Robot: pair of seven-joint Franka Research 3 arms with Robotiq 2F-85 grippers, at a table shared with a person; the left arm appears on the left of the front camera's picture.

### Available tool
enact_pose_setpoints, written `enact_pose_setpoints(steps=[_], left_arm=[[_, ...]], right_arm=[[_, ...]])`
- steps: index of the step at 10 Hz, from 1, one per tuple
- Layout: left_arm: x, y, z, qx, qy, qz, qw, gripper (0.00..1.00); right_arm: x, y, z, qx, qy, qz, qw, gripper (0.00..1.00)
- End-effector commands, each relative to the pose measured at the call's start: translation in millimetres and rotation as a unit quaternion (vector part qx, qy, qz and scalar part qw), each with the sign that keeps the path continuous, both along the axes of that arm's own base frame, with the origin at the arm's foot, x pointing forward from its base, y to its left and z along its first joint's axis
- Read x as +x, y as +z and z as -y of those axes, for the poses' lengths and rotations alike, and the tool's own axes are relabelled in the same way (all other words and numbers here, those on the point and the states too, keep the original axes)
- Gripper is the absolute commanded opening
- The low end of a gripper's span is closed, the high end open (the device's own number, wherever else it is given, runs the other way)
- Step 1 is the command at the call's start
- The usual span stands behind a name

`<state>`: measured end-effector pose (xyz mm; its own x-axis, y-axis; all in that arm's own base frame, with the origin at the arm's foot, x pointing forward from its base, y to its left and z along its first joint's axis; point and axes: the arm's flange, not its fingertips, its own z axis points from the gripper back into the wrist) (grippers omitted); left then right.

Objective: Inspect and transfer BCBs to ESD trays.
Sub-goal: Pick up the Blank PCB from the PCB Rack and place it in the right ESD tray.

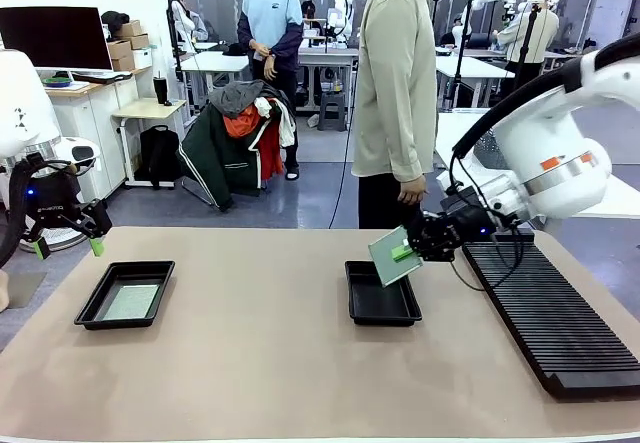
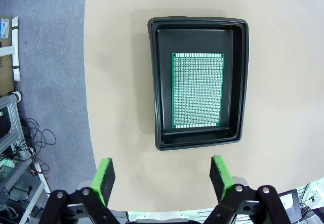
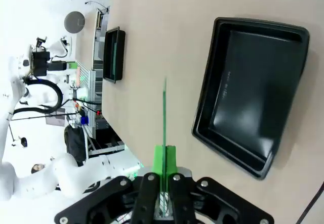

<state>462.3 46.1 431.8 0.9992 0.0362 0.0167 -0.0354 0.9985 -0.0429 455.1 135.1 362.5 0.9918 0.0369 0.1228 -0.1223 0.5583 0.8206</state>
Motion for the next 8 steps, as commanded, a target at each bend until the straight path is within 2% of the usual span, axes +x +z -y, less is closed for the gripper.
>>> enact_pose_setpoints(steps=[1, 4, 8], left_arm=[[-0.7, -2.3, -0.2, 0.000, 0.001, 0.004, 1.000, 1.00], [-0.7, -2.3, -0.2, 0.000, 0.001, 0.004, 1.000, 1.00], [-0.7, -2.3, -0.2, 0.000, 0.001, 0.004, 1.000, 1.00]], right_arm=[[16.8, -22.9, -14.2, 0.017, -0.029, 0.006, 0.999, 0.02], [26.0, -60.2, -19.4, 0.037, -0.060, -0.008, 0.997, 0.02], [21.9, -78.7, -22.6, 0.031, -0.075, -0.015, 0.997, 0.02]])
